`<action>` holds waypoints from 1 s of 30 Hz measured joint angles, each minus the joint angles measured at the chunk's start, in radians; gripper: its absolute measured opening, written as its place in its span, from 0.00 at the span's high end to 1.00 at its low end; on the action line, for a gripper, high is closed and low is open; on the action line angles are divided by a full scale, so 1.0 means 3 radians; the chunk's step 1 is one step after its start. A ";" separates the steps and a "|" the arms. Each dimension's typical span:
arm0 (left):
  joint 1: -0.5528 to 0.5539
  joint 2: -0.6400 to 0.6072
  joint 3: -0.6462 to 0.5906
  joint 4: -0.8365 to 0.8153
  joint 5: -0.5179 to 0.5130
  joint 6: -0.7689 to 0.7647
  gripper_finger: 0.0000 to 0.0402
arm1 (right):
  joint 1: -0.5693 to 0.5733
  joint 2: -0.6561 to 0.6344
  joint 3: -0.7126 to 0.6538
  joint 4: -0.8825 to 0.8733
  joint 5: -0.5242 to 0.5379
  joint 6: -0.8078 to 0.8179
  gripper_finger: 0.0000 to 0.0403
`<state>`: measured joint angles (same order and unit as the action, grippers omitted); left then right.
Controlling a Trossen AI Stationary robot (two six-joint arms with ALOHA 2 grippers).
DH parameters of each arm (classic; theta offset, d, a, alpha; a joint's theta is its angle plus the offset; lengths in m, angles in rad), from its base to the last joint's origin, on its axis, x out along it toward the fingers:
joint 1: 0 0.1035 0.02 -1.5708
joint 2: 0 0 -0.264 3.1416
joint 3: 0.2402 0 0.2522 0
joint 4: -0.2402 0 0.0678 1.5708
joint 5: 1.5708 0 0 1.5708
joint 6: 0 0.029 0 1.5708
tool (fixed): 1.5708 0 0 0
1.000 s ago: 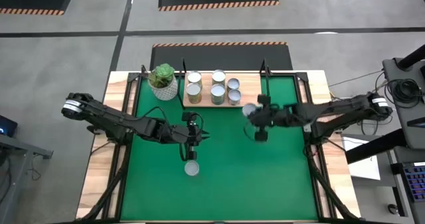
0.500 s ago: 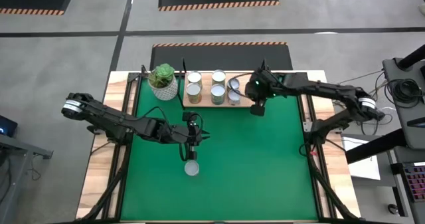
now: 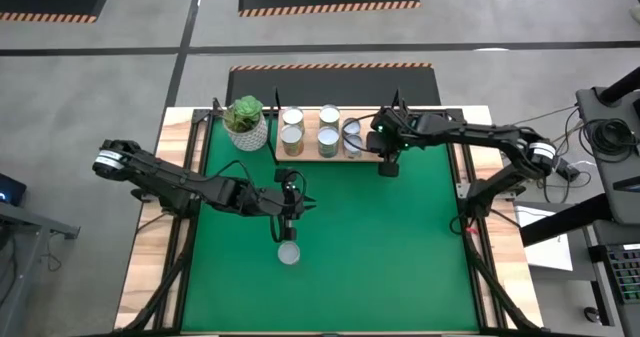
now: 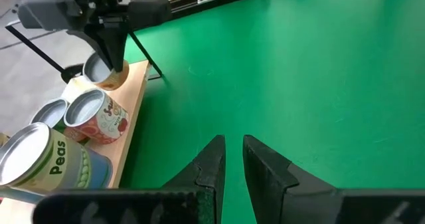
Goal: Pick and place cans onto a shelf
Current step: Put the canned mushrooms on the shelf
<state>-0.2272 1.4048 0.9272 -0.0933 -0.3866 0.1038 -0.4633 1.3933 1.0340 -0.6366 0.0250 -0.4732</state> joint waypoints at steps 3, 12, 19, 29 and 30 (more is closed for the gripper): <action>0.0000 0.0000 0.0000 0.0000 0.0000 0.0002 0.91 | 0.0000 0.0000 -0.0050 0.0069 0.0000 -0.0041 0.98; 0.0000 0.0000 0.0000 0.0013 0.0000 0.0012 0.91 | 0.0000 0.0110 -0.0112 0.0128 0.0001 -0.0058 0.98; 0.0000 0.0000 0.0000 0.0014 0.0000 0.0012 0.91 | 0.0000 0.0236 -0.0108 0.0188 0.0014 -0.0060 0.88; 0.0000 0.0000 0.0000 0.0013 0.0000 0.0012 0.91 | 0.0001 0.0073 -0.0085 0.0086 0.0178 -0.0058 0.81; 0.0000 0.0000 0.0000 0.0013 0.0000 0.0012 0.91 | 0.0003 0.0053 -0.0076 0.0067 0.0177 -0.0060 0.81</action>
<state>-0.2272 1.4048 0.9272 -0.0895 -0.3866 0.1074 -0.4625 1.4092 1.0113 -0.6167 0.0782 -0.4911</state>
